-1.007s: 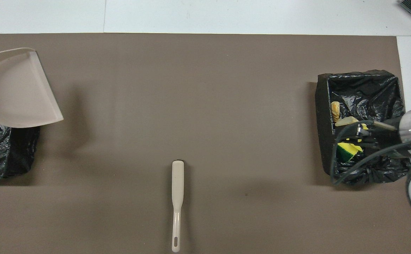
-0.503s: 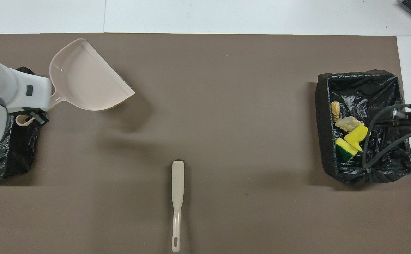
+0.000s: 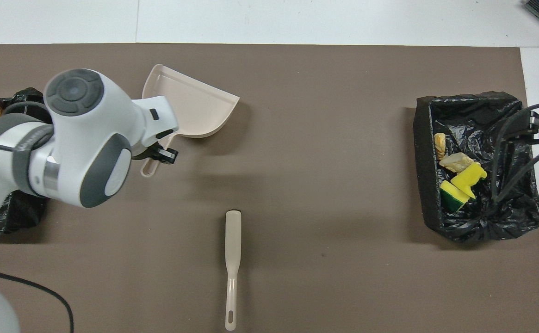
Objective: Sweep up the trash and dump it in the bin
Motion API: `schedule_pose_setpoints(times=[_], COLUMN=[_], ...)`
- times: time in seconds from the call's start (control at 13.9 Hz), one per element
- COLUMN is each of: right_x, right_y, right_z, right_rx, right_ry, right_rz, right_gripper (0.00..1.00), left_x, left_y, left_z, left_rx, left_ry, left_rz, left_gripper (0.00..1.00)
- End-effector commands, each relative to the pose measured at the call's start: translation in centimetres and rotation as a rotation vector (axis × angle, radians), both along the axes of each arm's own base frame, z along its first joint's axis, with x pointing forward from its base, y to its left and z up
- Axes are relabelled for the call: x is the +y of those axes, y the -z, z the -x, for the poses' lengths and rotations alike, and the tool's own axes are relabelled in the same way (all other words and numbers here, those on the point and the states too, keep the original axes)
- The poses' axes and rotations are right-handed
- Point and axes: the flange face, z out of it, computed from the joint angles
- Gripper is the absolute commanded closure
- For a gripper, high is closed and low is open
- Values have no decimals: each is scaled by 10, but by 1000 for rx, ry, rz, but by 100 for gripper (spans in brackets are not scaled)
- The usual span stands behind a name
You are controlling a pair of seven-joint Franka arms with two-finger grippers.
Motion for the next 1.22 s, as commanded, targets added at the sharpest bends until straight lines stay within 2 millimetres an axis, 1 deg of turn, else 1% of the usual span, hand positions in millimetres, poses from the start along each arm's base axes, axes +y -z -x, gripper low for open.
schedule_pose_setpoints(times=[0.0, 0.07, 0.14, 0.22, 0.29, 0.36, 0.5, 0.58, 0.65, 0.72, 0.79, 0.86, 0.93, 1.01, 1.08, 1.15], right_x=[16, 23, 32, 46, 54, 55, 51, 51, 52, 53, 52, 52, 53, 52, 53, 52], right_y=[-27, -29, -32, -35, -32, -28, -23, -24, -21, -18, -13, -11, -10, -10, -10, -11], right_z=[2, 5, 7, 13, 18, 22, 25, 26, 27, 32, 36, 40, 41, 41, 39, 37], right_rx=[5, 14, 0, 0, 7, 8, 15, 9, 11, 3, -7, -10, -7, -9, -12, -22], right_ry=[-42, -52, -64, -85, -88, -94, -96, -99, -101, -104, -102, -103, -103, -103, -100, -98], right_rz=[26, 21, 12, 3, 4, 4, -6, -6, -5, -2, 2, 4, 5, 5, 1, -9], right_gripper=[0, 0, 0, 0, 0, 0, 0, 0, 0, 0, 0, 0, 0, 0, 0, 0], left_x=[-52, -72, -88, -101, -106, -106, -99, -98, -98, -97, -93, -89, -81, -58, -41, -19], left_y=[16, 25, 29, 29, 33, 36, 45, 50, 48, 45, 41, 32, 20, 1, -13, -25], left_z=[19, 27, 39, 47, 56, 64, 83, 91, 91, 86, 81, 75, 65, 45, 31, 17], left_rx=[16, 13, 10, 9, 14, 22, 24, 21, 23, 17, 10, -3, -20, -49, -59, -67], left_ry=[-125, -169, -219, -266, -295, -307, -301, -295, -300, -308, -319, -332, -347, -382, -396, -386], left_rz=[26, 28, 46, 73, 70, 63, 53, 52, 51, 56, 62, 70, 80, 92, 92, 89], left_gripper=[100, 100, 100, 100, 100, 99, 90, 80, 29, 0, 0, 0, 0, 0, 0, 0])
